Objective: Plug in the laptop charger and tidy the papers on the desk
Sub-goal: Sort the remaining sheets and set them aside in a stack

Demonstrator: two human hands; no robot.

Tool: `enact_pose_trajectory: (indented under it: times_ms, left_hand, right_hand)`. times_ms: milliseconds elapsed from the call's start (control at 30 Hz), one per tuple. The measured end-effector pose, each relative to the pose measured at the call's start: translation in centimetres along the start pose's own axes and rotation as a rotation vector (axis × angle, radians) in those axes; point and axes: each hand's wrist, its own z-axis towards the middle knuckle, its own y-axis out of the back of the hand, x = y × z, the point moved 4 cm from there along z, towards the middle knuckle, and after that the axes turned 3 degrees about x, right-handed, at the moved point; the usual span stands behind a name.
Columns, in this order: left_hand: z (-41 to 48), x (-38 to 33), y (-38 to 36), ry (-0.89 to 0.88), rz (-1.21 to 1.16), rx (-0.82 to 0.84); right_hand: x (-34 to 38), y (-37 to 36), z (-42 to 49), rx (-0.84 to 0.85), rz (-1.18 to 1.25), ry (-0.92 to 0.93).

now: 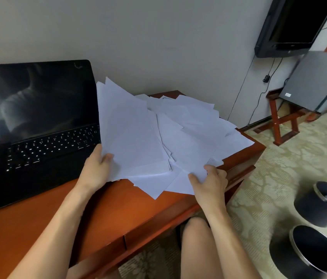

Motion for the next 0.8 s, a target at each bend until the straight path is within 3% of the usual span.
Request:
enact_pose_trajectory:
  times_ms: [167,333,600,800]
  left_hand:
    - [0.1,0.5,-0.5,0.024,-0.035,0.106]
    - [-0.1,0.6,-1.7,0.086,-0.122,0.242]
    - [-1.2,0.0,-4.0,0.173,-0.306,0.369]
    - [-0.7,0.0,-4.0,0.203,-0.442,0.246]
  right_hand:
    - [-1.5,1.5,-0.2,-0.163,0.325,0.014]
    - [-3.3,0.7,-0.7,-0.209,0.727,-0.173]
    - [-2.4,0.1,-2.7,-0.011,0.737,-0.160]
    - [-2.7,0.2,-3.0,0.126,0.687,-0.164]
